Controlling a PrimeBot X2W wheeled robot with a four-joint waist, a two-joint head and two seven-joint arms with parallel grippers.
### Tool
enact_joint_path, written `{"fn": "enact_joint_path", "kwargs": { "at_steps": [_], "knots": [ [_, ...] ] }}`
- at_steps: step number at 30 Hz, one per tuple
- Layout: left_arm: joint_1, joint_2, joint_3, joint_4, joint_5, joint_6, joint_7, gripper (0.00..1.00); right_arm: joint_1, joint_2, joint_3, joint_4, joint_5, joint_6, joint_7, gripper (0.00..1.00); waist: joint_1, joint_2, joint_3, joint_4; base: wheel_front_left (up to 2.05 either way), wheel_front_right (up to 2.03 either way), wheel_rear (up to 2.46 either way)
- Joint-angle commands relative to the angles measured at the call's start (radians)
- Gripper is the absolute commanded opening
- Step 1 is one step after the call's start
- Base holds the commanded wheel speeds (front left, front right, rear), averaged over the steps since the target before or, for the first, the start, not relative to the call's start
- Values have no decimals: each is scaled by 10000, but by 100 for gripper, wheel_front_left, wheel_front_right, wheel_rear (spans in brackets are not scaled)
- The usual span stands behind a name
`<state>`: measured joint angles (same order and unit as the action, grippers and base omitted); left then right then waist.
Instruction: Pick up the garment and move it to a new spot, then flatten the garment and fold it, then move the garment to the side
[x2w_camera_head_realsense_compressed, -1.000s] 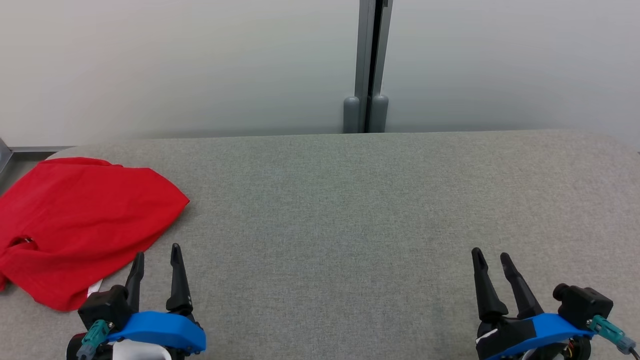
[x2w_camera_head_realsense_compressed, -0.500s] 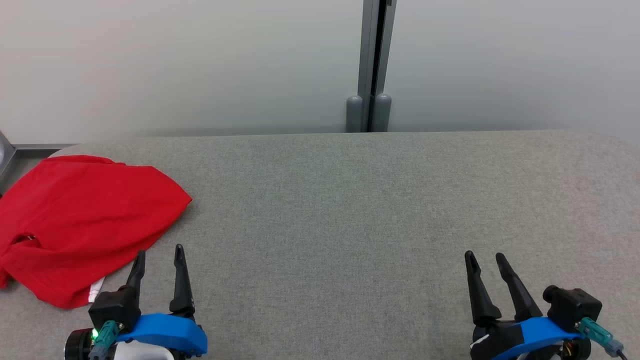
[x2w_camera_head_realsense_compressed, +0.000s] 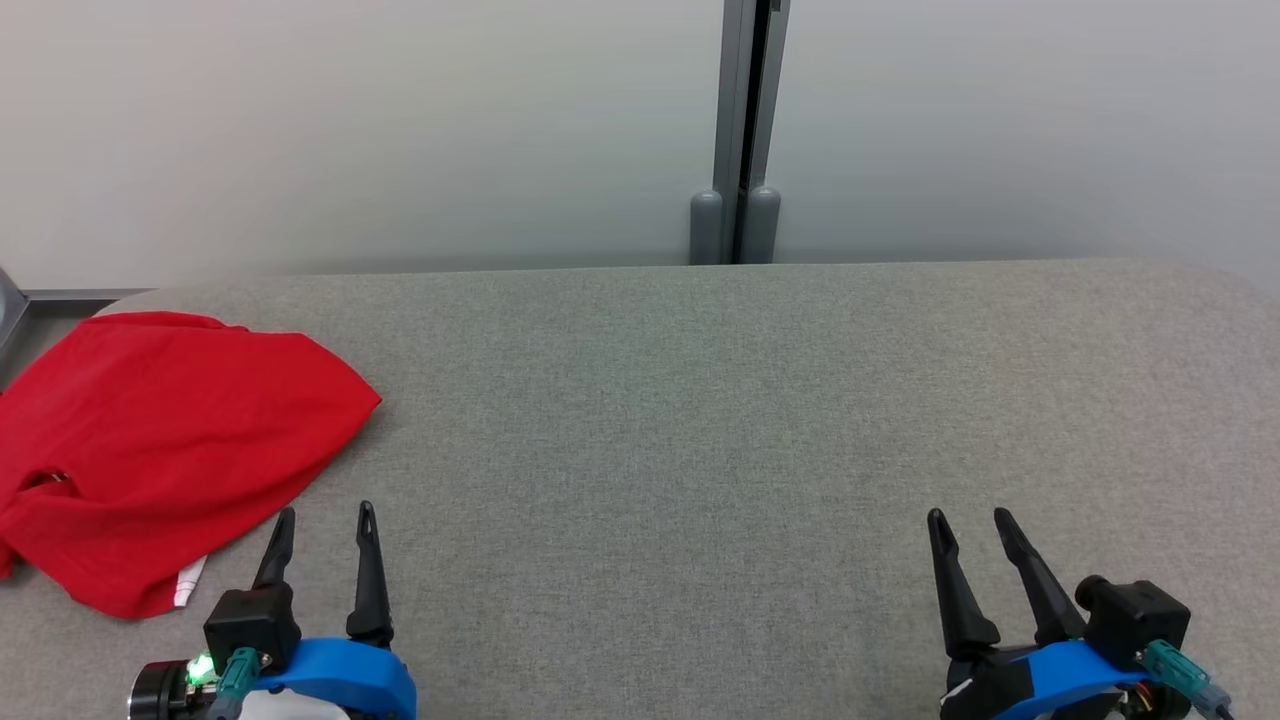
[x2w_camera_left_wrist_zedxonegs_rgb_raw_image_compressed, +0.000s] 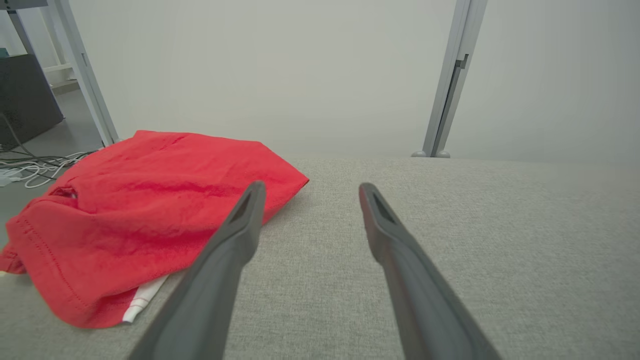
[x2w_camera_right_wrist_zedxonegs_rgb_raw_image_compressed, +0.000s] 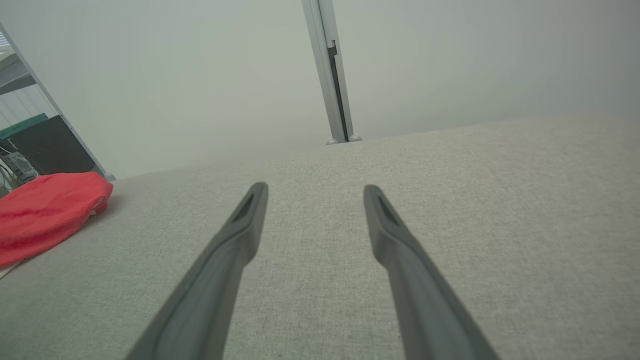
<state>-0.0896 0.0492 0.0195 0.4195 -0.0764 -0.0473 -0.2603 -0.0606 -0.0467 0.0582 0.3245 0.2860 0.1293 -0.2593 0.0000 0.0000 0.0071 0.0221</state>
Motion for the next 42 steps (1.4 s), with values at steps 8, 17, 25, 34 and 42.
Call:
{"fn": "enact_joint_path", "kwargs": {
  "at_steps": [8, 17, 25, 34, 42],
  "knots": [
    [-214, 18, 56, 243, 84, 98, -64, 100, -77, -64, -118, 142, -247, 25, -69, 100, 0, 0, 10, -30, 0, 0, 0],
    [-241, 18, 62, 251, 2, 97, -64, 100, -55, -64, -125, 220, -267, 25, -69, 100, 0, 0, 0, 35, 0, 0, 0],
    [-323, 21, 150, 210, 21, 92, -64, 100, 16, -60, -149, 165, -229, 25, -68, 100, 0, 0, 72, 418, 0, 0, 0],
    [-308, 48, 494, -43, 66, 179, -62, 100, 0, -61, -110, 87, -235, 24, -68, 100, 0, 0, 198, 1657, 0, 0, 0],
    [-199, 93, 873, -267, 27, 207, -64, 100, -101, -61, -141, 95, -312, 24, -66, 100, 0, 0, 362, 2927, 0, 0, 0]
  ]
}}
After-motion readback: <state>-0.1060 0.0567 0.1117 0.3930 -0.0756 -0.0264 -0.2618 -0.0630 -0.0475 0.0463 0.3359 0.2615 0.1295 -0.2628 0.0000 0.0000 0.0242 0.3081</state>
